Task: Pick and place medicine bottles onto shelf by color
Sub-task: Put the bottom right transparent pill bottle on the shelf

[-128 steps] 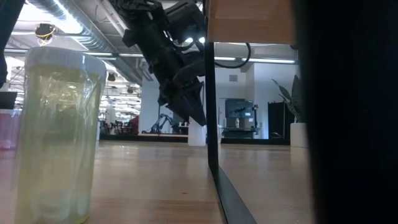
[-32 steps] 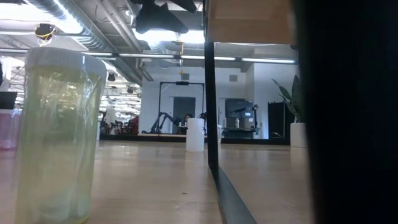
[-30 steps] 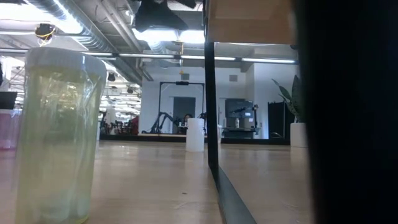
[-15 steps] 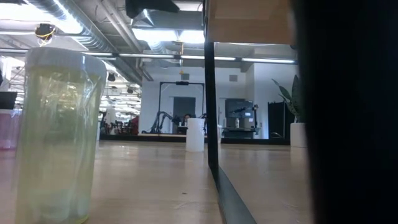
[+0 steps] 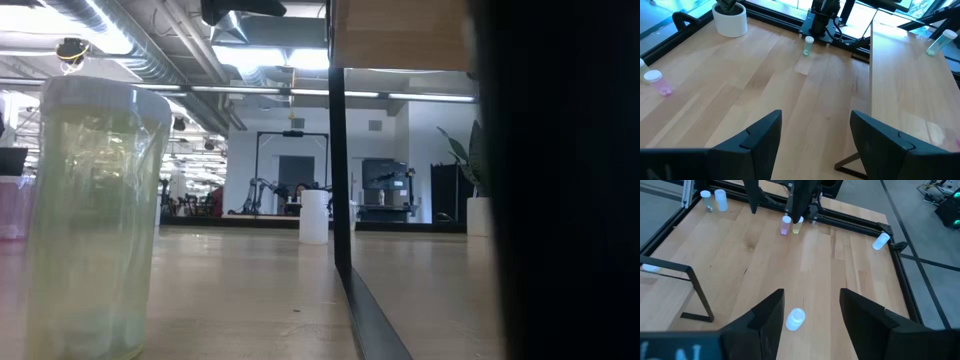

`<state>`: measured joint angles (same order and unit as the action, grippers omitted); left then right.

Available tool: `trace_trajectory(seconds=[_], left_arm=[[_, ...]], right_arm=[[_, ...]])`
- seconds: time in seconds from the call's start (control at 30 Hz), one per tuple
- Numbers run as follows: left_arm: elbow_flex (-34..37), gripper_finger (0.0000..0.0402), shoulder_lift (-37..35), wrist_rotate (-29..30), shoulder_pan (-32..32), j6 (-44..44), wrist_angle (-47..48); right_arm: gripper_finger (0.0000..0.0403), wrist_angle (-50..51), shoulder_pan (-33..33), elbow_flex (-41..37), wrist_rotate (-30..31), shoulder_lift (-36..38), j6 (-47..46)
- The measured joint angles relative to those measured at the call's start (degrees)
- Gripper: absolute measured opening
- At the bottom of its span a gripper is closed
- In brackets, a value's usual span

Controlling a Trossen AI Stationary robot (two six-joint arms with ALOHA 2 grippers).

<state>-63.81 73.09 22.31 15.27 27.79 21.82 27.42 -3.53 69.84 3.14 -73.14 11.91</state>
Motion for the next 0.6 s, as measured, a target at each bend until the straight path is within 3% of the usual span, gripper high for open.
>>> trace_trajectory(seconds=[0.37, 0.6], left_arm=[[0.0, 0.0228, -0.1, -0.02, 0.0, 0.0, 0.36], [0.0, 0.0228, -0.1, -0.03, 0.02, 0.0, 0.46]], right_arm=[[0.0194, -0.94, 0.0, 0.0, -0.9, -2.29, -1.1], [0.0159, -1.19, 0.0, 0.0, -1.72, -2.29, -1.38]])
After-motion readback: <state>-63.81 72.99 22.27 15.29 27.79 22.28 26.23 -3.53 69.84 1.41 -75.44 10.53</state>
